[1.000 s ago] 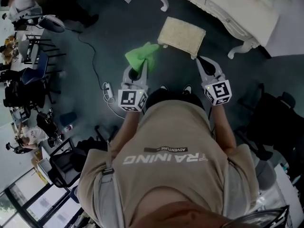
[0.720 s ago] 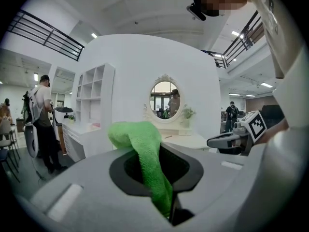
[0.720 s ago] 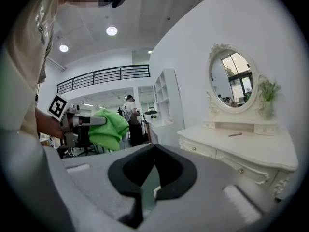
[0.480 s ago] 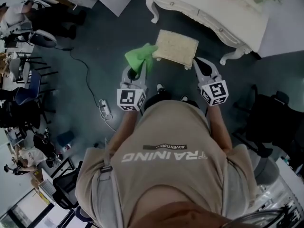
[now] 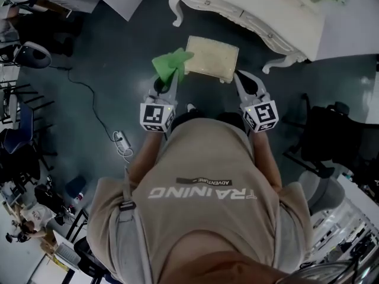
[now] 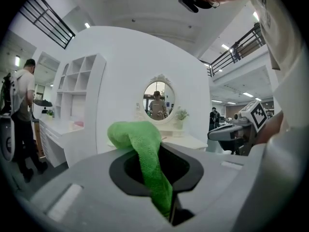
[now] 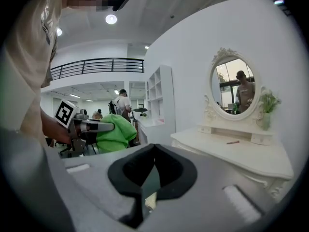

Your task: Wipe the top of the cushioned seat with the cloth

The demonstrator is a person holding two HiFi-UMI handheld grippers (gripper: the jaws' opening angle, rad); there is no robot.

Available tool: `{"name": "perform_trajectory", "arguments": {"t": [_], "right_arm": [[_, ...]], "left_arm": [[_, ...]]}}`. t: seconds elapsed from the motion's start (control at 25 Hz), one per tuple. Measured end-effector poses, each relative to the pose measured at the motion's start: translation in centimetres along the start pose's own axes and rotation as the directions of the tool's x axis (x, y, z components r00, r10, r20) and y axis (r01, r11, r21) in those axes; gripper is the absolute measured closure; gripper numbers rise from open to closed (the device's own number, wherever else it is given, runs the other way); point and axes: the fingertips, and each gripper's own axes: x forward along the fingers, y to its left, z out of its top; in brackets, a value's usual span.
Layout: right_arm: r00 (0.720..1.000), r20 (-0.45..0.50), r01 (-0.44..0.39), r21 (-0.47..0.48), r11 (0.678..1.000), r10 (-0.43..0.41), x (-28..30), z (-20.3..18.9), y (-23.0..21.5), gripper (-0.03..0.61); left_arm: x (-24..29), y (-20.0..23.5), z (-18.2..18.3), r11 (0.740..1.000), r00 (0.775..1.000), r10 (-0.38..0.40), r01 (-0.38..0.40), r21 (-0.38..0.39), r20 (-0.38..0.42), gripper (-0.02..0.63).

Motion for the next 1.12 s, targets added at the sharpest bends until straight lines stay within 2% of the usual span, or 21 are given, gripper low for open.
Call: {"name": "perform_trajectory", "arguments": {"t": [0.24, 0.36, 0.56, 0.72, 0.96, 1.12], "right_arm": [[0.994, -0.006, 0.108, 0.093, 0.99, -0.108, 0.8, -0.7, -1.7, 0.577], [0.991, 0.0, 0.131, 0.087, 0.988, -0.131, 1.6, 0.1, -2.4, 0.577], [0.996, -0.01, 0.092, 0.034, 0.995, -0.091, 3.2, 0.0, -3.9, 0.577], [0.999, -0.018, 0.049, 0.059, 0.997, -0.048, 4.0, -1.2, -5.9, 0.577], [1.0, 0.025, 0.008, 0.079, 0.997, -0.01, 6.5, -0.4, -11.9, 0.577], [0.996, 0.081, 0.035, 0.078, 0.996, -0.041, 6.8, -0.1, -16.8, 0.577]], "left_arm": [[2.1, 2.5, -1.6, 0.998, 0.998, -0.058, 0.057, -0.039, -0.02, 0.566], [2.8, 3.3, -2.2, 0.998, 0.998, -0.058, 0.056, -0.042, -0.029, 0.566], [5.3, 2.8, -2.9, 0.997, 0.998, -0.044, 0.041, -0.061, -0.052, 0.566], [7.4, 1.5, -2.1, 0.999, 0.997, -0.034, 0.032, -0.031, -0.062, 0.566], [12.8, 1.5, -0.3, 1.0, 0.996, 0.0, 0.001, 0.007, -0.089, 0.566], [16.5, 1.1, 0.9, 0.999, 0.995, 0.042, -0.04, 0.033, -0.089, 0.566]]}}
